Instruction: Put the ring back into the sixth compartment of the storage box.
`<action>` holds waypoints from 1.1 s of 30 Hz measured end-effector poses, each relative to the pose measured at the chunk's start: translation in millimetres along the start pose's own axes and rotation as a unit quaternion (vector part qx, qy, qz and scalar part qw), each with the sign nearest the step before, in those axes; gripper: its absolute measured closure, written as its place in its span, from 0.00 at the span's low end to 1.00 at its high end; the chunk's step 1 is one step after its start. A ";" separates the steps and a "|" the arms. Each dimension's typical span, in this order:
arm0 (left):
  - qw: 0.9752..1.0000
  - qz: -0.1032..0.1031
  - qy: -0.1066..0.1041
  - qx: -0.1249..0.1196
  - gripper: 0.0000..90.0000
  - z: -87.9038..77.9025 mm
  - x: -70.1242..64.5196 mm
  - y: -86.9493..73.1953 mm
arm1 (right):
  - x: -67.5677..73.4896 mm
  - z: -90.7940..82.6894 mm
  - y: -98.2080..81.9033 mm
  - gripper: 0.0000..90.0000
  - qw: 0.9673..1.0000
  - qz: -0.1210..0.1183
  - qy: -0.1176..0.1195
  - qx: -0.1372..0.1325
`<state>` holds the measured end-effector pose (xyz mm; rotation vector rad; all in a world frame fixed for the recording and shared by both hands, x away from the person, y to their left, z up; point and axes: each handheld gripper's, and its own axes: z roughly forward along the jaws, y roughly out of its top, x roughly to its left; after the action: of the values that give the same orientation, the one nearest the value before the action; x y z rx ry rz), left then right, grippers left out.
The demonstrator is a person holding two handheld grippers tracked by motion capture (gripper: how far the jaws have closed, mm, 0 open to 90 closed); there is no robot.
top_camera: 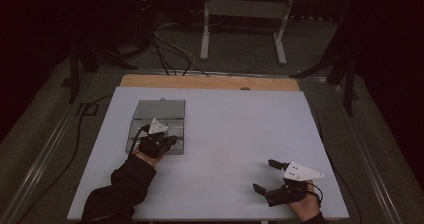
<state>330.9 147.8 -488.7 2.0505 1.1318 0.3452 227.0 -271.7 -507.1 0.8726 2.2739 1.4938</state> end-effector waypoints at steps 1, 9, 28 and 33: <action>1.000 -0.004 -0.005 0.005 0.98 1.4 0.9 0.2 | -0.1 0.0 0.0 0.00 1.000 0.001 0.000 0.000; 1.000 -0.005 -0.006 0.000 0.73 0.1 -2.0 3.0 | 0.2 -0.2 0.0 0.00 1.000 -0.001 0.000 -0.001; 0.999 -0.018 -0.034 -0.012 0.17 -22.2 1.7 10.4 | -0.2 0.6 -0.3 0.00 1.000 0.000 0.000 0.002; 0.997 -0.010 -0.071 -0.016 0.05 -29.6 3.6 9.1 | 0.1 -0.3 0.1 0.00 1.000 -0.001 -0.002 0.000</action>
<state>322.2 162.1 -462.5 2.0010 1.0531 0.2015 226.8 -271.9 -506.8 0.8728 2.2698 1.4901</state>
